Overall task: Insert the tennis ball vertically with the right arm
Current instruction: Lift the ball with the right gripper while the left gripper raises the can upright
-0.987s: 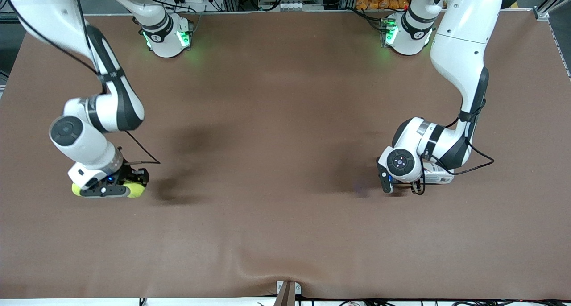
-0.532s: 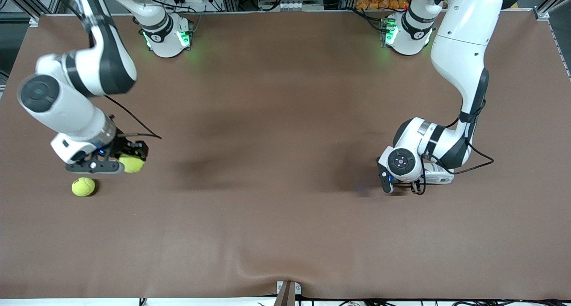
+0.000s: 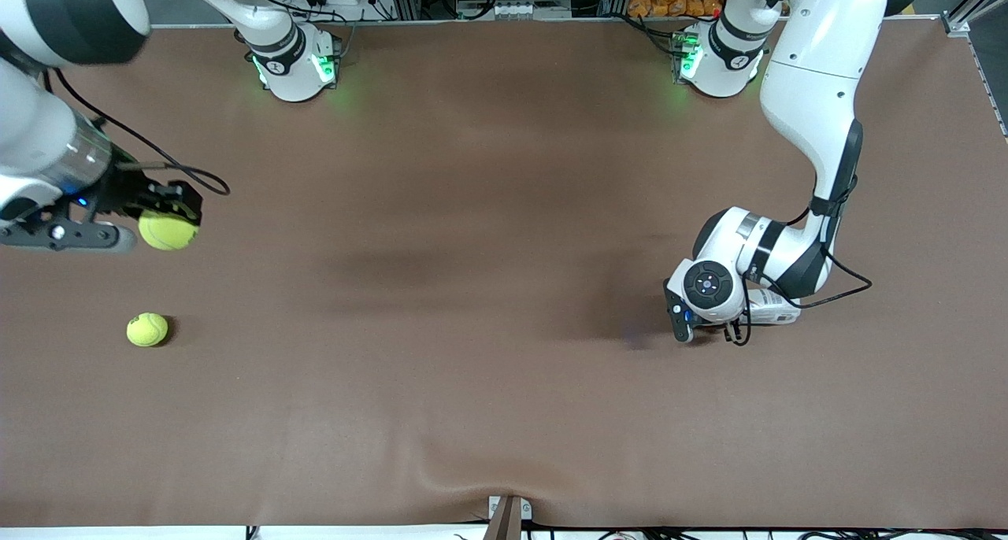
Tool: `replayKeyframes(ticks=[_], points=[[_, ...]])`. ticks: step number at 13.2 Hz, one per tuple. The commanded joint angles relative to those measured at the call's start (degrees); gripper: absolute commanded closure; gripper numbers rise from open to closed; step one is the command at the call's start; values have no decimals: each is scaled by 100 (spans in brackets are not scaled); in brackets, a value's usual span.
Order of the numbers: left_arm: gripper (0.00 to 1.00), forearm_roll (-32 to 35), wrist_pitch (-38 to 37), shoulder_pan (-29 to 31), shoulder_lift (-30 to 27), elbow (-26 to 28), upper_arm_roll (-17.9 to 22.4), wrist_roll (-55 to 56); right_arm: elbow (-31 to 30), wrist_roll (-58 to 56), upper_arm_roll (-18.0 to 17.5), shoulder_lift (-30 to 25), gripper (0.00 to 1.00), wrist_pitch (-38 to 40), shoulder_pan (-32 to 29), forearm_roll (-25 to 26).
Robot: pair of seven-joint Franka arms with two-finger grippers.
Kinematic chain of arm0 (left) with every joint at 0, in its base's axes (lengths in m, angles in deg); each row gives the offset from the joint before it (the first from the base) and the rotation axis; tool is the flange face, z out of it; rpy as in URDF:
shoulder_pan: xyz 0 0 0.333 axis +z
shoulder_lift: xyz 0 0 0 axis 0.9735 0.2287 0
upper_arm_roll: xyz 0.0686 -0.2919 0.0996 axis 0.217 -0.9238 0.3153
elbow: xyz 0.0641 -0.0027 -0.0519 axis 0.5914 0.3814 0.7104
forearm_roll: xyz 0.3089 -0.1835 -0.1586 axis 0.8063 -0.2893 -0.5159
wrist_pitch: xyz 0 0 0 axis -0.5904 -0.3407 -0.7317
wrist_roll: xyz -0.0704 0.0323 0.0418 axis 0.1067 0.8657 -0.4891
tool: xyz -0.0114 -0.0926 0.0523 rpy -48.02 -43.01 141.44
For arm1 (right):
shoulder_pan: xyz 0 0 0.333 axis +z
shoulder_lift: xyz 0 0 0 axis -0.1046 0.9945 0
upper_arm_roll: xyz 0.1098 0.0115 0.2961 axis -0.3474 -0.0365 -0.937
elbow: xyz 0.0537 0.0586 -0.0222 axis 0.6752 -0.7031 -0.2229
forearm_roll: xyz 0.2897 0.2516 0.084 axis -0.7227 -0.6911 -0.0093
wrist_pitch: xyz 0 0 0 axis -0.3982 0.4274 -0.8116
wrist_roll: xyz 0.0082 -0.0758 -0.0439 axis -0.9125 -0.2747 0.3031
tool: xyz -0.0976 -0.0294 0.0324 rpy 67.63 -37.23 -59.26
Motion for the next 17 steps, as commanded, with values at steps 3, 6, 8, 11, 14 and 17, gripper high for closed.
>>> replayKeyframes(ticks=[3,6,8,11,14,17], points=[[34,-8,-137,-79,-391,-224,-274,74,440,-61,-51,101,100,323,-39,-194],[33,-480,-366,9,-742,-444,-592,109,440,-70,-34,101,100,446,-48,-194],[33,-1305,-384,18,-1067,-444,-609,83,440,-79,-34,101,100,525,-57,-194],[33,-3132,-375,0,-1454,-461,-627,144,440,-175,-16,101,100,534,-66,-185],[33,-4426,-209,-52,-1674,-654,-627,162,431,-281,1,101,100,534,-101,-185],[33,-4692,528,-97,-1763,-620,-951,397,431,-281,1,101,100,561,-92,-176]])
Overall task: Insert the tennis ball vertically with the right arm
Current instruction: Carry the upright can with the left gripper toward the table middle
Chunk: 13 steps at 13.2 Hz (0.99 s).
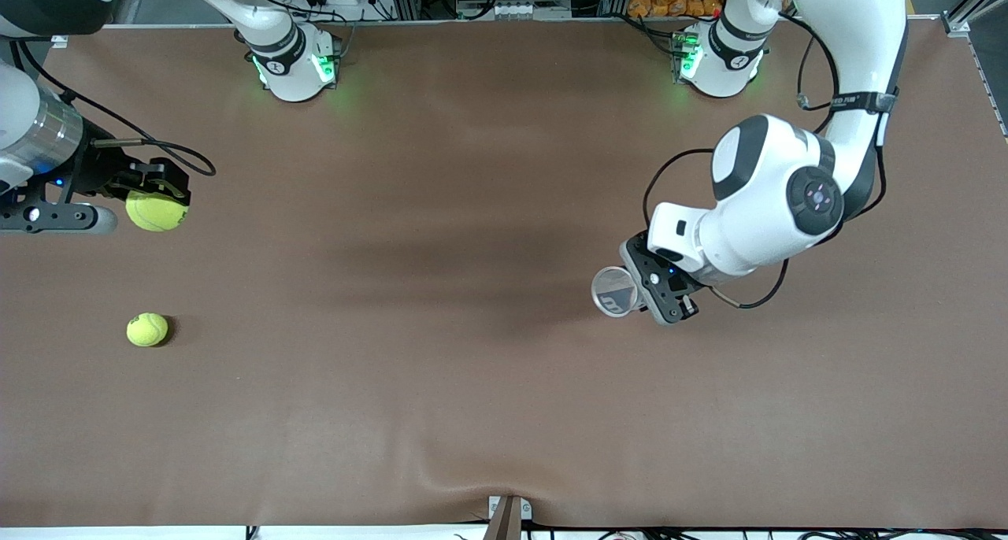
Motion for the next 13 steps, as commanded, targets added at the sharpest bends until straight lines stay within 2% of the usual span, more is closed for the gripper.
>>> replayKeyframes(ticks=[1,3,5,11,13], points=[[33,-183,720,-76,-71,51,-357,494,169,-73,-25,56,100,119,-57,-37],[33,-166,1553,-355,43,112,-622,969,169,-73,-25,56,100,119,-48,-28],[33,-166,2485,-856,332,166,-622,1644,160,-73,-25,56,100,119,-57,-19],[33,-314,6017,-1885,1756,201,-649,3000,160,-73,-25,56,100,145,-48,-2],[33,-499,6880,-2140,2169,175,-658,3247,169,-73,-25,56,100,145,-48,7]])
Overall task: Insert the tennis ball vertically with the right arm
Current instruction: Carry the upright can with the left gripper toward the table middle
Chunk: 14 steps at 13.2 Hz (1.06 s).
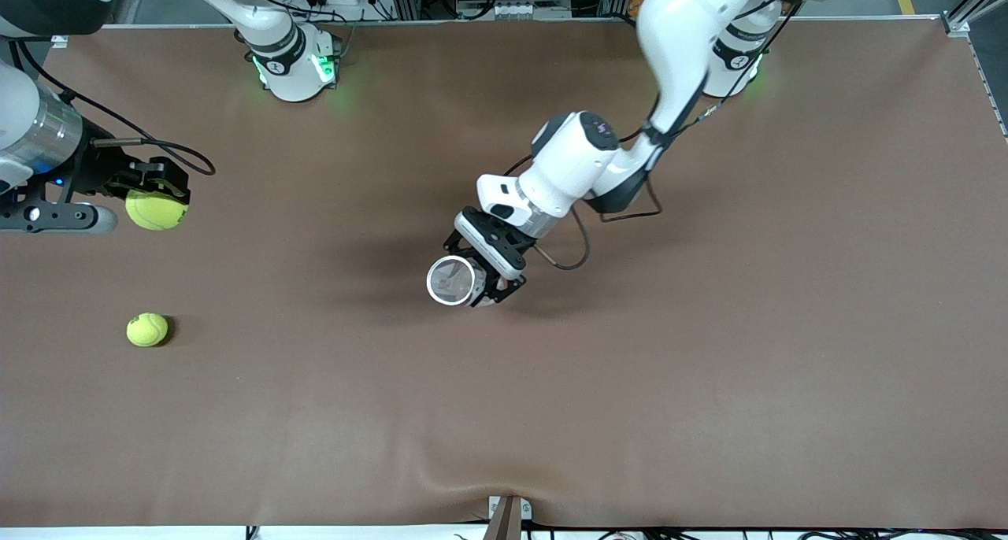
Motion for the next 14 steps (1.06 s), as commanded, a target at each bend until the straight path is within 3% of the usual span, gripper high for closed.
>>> replayKeyframes(ticks=[1,6,14], points=[[33,-350,1015,-332,504,-145,7,237,156,-66,-29,55,100,113,-46,6],[31,-1018,1914,-860,857,-162,7,316,147,-22,-29,90,100,-1,-2,33],[30,-1283,1976,-1195,1155,-232,68,342,51,609,-47,196,100,-581,252,-55]])
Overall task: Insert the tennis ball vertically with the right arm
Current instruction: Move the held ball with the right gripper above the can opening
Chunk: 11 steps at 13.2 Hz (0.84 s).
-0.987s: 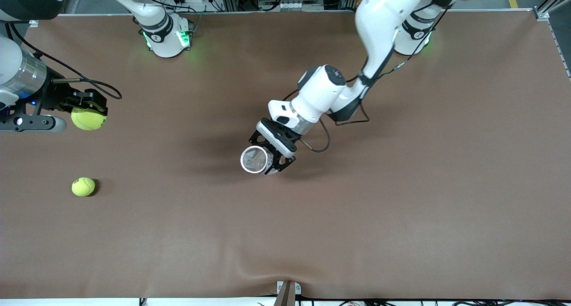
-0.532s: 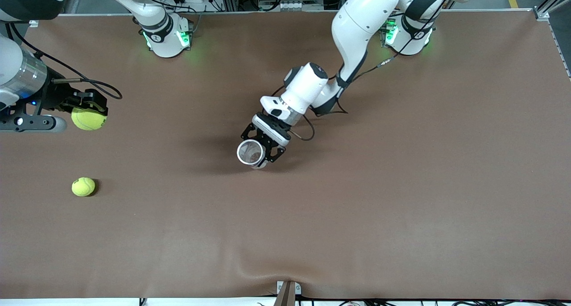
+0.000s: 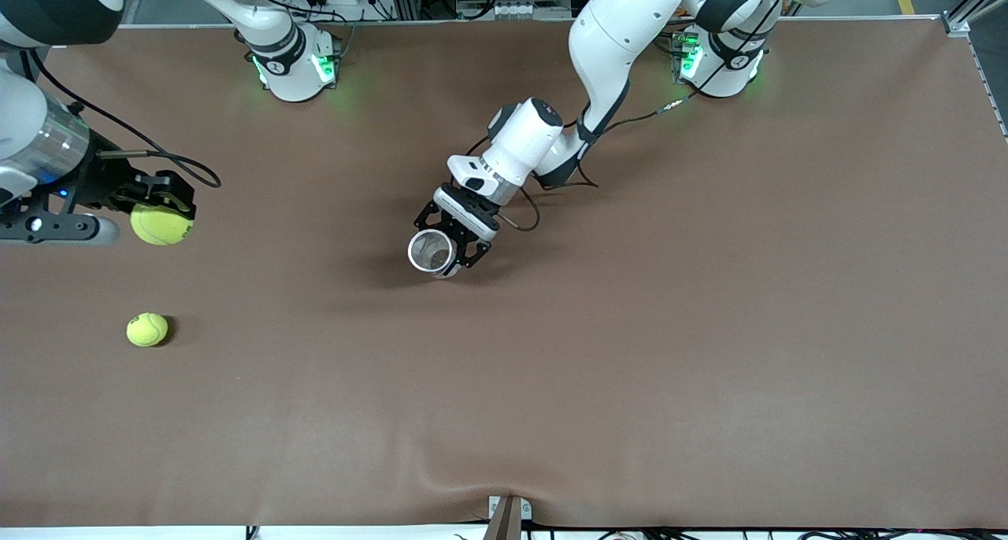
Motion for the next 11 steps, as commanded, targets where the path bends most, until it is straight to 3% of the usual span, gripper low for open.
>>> replayKeyframes(ticks=[1,4,7,11], points=[[30,-46,62,-103,244,-194,95,51,-79,574,-17,97,100,-289,223,-38],[27,-45,71,-357,315,-256,305,42,-352,1365,-17,97,100,-668,627,-38],[31,-28,62,-578,289,-256,640,7,-712,2147,-17,132,100,-1220,987,-29],[30,-19,71,-753,262,-387,921,-29,-932,3176,-8,492,100,-1766,1760,50]])
